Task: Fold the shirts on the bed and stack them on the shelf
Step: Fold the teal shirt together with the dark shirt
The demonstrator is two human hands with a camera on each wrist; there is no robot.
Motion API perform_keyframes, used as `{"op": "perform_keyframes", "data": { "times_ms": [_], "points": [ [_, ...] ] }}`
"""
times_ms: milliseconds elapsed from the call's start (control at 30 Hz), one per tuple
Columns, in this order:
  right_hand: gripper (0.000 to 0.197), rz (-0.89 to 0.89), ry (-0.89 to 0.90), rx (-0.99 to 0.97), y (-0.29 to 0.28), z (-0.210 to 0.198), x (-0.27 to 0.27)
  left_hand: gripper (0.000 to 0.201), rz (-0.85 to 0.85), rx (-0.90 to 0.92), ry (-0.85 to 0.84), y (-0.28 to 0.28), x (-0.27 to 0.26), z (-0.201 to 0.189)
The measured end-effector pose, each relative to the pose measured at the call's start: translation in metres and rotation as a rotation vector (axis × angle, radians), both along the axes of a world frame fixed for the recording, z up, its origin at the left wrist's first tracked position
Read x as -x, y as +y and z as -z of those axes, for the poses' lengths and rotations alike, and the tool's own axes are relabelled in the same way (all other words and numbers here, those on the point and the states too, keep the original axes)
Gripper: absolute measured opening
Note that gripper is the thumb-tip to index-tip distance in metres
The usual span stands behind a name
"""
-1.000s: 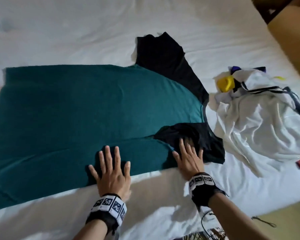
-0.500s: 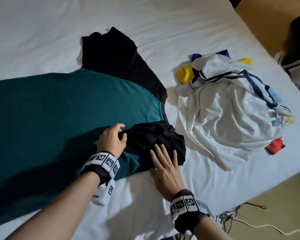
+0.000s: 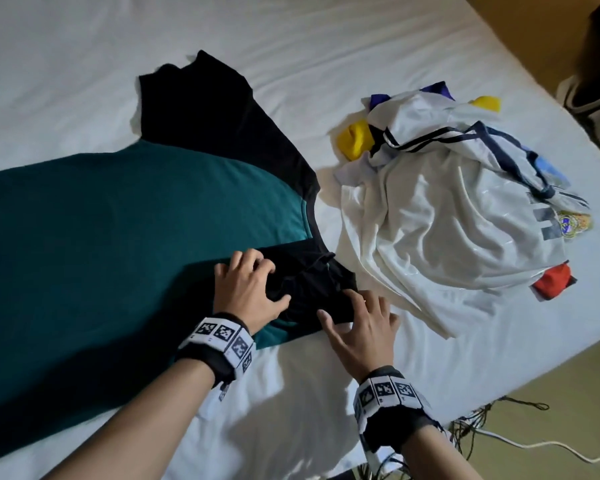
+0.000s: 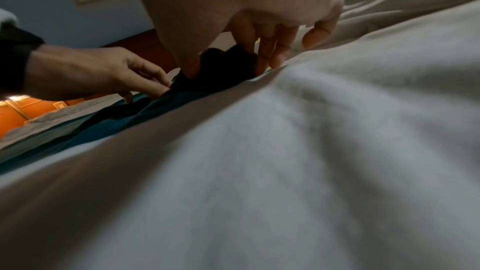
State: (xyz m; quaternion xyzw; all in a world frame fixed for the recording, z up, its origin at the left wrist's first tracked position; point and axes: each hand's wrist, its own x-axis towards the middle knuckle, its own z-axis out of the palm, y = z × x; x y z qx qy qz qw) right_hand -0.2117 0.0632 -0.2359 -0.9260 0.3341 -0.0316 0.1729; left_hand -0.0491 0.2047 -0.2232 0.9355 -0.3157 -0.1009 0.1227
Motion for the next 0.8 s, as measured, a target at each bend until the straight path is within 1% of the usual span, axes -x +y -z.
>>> {"op": "perform_keyframes", "data": {
  "times_ms": [67,133,200,267,300,333,367,433,500,567,633,667,700,767,800],
  "points": [
    [0.061,0.02,0.015,-0.038,0.001,0.002,-0.001,0.03,-0.005,0.0,0.011,-0.002,-0.003,0.001],
    [0.059,0.047,0.024,-0.08,-0.001,0.002,-0.001,0.018,-0.083,0.085,0.108,-0.004,-0.012,-0.003],
    [0.058,0.047,0.039,-0.103,-0.004,0.0,-0.001,0.018,-0.232,0.223,0.271,-0.008,-0.032,-0.016],
    [0.058,0.029,0.058,-0.113,-0.007,-0.001,0.0,0.023,-0.399,0.415,0.427,-0.011,-0.062,-0.028],
    [0.058,0.021,0.068,-0.122,-0.007,-0.001,0.001,0.022,-0.499,0.505,0.488,-0.011,-0.077,-0.033],
    [0.058,0.016,0.076,-0.13,-0.008,-0.002,0.001,0.02,-0.61,0.568,0.515,-0.009,-0.092,-0.034],
    [0.058,0.015,0.08,-0.136,-0.008,-0.004,0.001,0.021,-0.708,0.58,0.493,-0.006,-0.104,-0.033],
    [0.057,0.023,0.069,-0.163,-0.009,-0.007,0.002,0.034,-0.807,0.46,0.431,0.004,-0.111,-0.026],
    [0.055,0.046,0.017,-0.211,-0.011,-0.01,0.003,0.051,-0.788,0.36,0.429,0.011,-0.102,-0.019],
    [0.047,0.078,-0.054,-0.254,-0.013,-0.012,0.003,0.066,-0.735,0.309,0.434,0.016,-0.086,-0.015],
    [0.04,0.105,-0.091,-0.284,-0.017,-0.011,0.003,0.077,-0.718,0.238,0.443,0.021,-0.073,-0.01],
    [0.037,0.112,-0.089,-0.291,-0.019,-0.01,0.002,0.076,-0.724,0.21,0.442,0.021,-0.071,-0.008],
    [0.035,0.118,-0.078,-0.292,-0.021,-0.009,0.001,0.069,-0.735,0.199,0.436,0.02,-0.071,-0.008],
    [0.028,0.123,-0.048,-0.288,-0.024,-0.007,-0.003,0.043,-0.743,0.238,0.418,0.016,-0.076,-0.011],
    [0.025,0.121,-0.035,-0.287,-0.025,-0.006,-0.006,0.039,-0.745,0.273,0.43,0.014,-0.079,-0.012]
  ]
}}
